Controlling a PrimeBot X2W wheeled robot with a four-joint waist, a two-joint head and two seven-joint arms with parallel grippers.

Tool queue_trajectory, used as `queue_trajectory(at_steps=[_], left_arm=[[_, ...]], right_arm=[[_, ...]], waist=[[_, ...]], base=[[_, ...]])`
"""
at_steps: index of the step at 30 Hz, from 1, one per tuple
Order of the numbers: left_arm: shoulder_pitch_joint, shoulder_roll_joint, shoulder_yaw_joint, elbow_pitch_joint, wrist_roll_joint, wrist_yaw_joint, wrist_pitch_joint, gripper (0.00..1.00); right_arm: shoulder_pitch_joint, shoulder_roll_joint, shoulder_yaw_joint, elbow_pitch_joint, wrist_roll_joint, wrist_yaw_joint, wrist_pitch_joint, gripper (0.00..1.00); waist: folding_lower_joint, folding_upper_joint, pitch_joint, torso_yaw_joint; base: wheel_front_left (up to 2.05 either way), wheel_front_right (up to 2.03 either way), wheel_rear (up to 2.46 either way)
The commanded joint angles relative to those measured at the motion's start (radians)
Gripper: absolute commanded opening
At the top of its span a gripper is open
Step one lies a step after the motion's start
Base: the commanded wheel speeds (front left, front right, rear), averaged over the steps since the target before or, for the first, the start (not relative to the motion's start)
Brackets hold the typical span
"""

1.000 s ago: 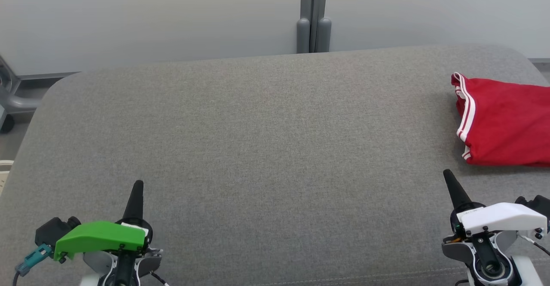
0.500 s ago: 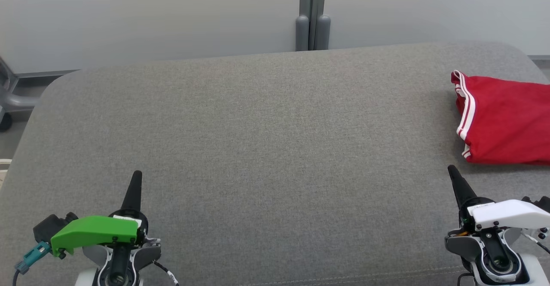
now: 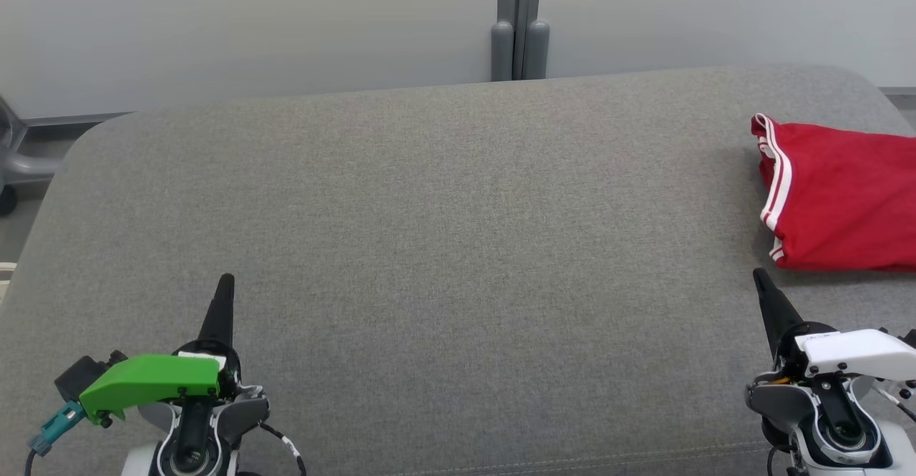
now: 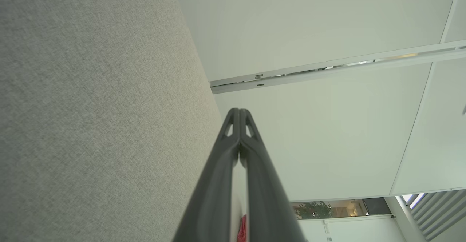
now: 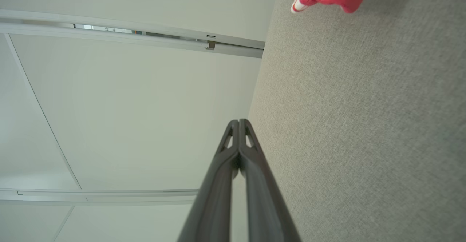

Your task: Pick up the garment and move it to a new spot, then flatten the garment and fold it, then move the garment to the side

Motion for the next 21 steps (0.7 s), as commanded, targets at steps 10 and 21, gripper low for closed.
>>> queue_trajectory(at_steps=[10,21], left_arm=[[-0.033,-0.020,0.031,0.012,-0.056,-0.032,0.017,0.00],[-0.047,-0.039,0.058,0.024,-0.110,-0.054,0.034,0.00]], right_arm=[[-0.025,-0.006,-0.020,0.008,0.084,0.000,0.019,0.00],[-0.033,-0.006,-0.036,0.016,0.157,0.000,0.033,0.00]], waist=[[0.0000,-0.0001,0.005,-0.002],[0.0000,-0.0001,0.011,-0.003]], base=[[0.00,0.00,0.00],[0.00,0.00,0.00]])
